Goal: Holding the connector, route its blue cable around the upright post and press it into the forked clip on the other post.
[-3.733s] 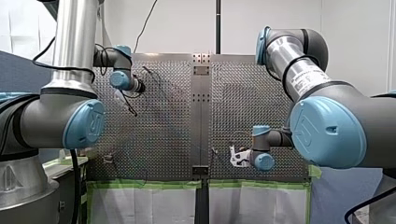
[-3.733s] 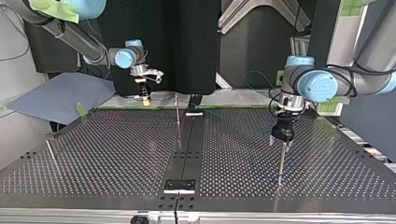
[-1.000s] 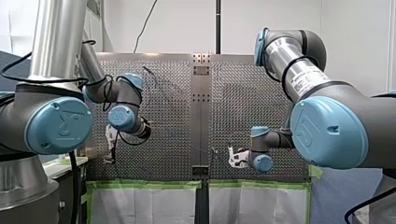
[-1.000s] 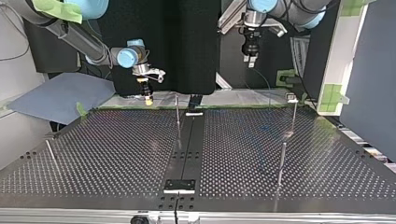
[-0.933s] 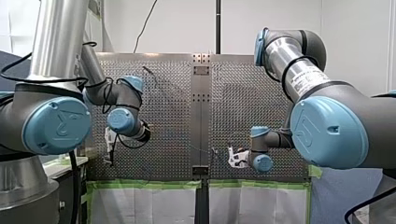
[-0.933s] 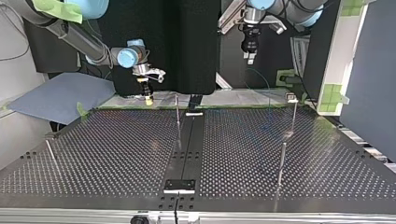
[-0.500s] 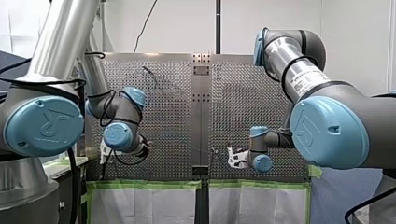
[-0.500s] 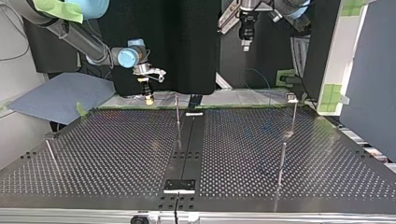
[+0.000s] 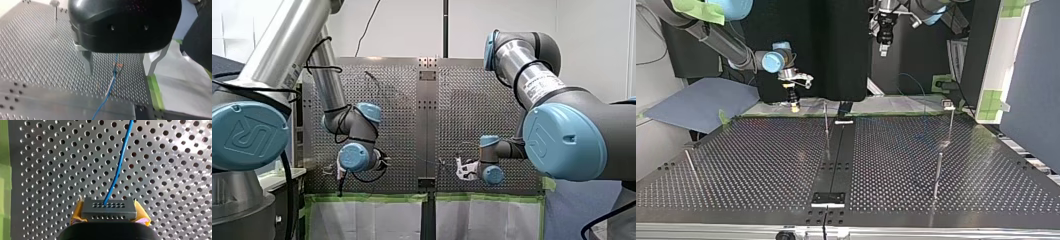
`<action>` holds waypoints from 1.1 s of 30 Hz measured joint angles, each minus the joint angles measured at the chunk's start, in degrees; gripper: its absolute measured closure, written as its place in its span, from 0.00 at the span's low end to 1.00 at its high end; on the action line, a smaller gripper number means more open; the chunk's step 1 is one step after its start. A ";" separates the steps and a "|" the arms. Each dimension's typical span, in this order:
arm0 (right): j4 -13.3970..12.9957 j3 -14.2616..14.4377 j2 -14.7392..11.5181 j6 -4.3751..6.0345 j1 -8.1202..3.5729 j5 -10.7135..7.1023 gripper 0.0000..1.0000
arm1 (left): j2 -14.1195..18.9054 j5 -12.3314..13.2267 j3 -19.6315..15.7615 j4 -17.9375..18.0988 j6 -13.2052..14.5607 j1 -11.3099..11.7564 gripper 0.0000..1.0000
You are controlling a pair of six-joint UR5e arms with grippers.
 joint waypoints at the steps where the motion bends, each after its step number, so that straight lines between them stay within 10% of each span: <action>1: -0.01 0.00 0.00 0.00 -0.08 0.43 1.00 | -0.10 -0.04 0.00 0.62 0.00 -0.64 0.00; 19: 0.60 0.04 -0.84 0.15 -2.50 9.66 1.00 | -0.24 -0.12 0.03 9.92 -0.01 -9.94 0.00; 33: 3.71 0.17 -7.40 2.56 -4.24 10.29 1.00 | -0.24 -0.10 0.06 17.17 -0.09 -16.69 0.00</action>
